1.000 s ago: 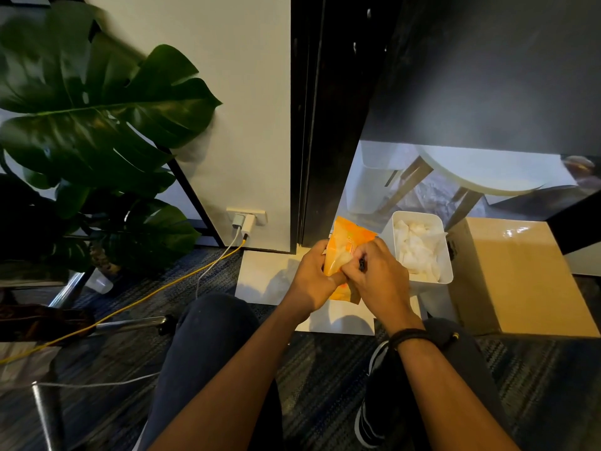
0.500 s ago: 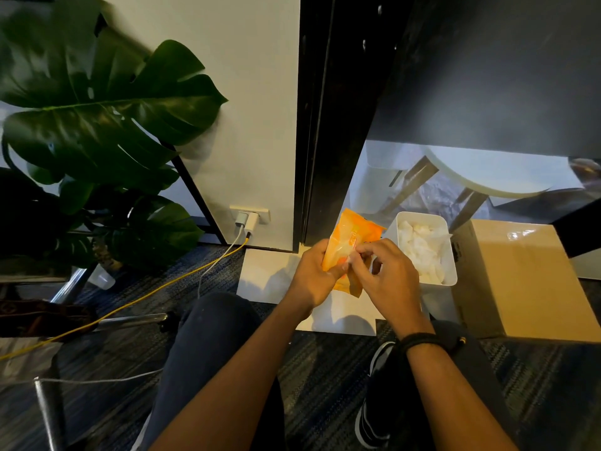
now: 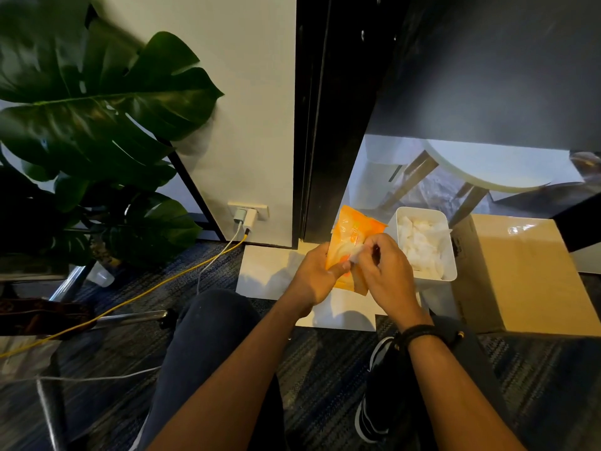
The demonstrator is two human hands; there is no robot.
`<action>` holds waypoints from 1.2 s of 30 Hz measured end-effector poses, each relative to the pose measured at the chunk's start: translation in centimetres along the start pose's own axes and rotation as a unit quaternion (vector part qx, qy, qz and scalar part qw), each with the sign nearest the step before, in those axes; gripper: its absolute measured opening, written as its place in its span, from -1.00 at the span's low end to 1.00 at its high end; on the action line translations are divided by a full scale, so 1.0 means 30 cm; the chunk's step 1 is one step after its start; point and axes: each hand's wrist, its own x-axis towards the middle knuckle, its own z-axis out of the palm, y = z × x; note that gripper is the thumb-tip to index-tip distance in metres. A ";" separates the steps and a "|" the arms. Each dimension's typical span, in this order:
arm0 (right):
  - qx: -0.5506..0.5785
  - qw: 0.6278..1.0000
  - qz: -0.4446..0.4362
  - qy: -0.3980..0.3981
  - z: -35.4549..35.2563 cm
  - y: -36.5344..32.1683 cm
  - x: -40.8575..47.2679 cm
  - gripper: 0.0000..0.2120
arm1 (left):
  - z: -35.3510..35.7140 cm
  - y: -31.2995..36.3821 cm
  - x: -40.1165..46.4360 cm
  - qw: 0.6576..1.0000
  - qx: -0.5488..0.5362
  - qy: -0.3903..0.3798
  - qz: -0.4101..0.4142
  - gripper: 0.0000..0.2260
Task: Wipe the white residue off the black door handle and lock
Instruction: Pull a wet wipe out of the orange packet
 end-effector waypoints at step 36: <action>0.081 0.997 -0.012 0.014 0.061 -0.004 -0.005 -0.84 | 0.009 0.052 0.028 0.969 -0.173 0.082 -0.156 -0.71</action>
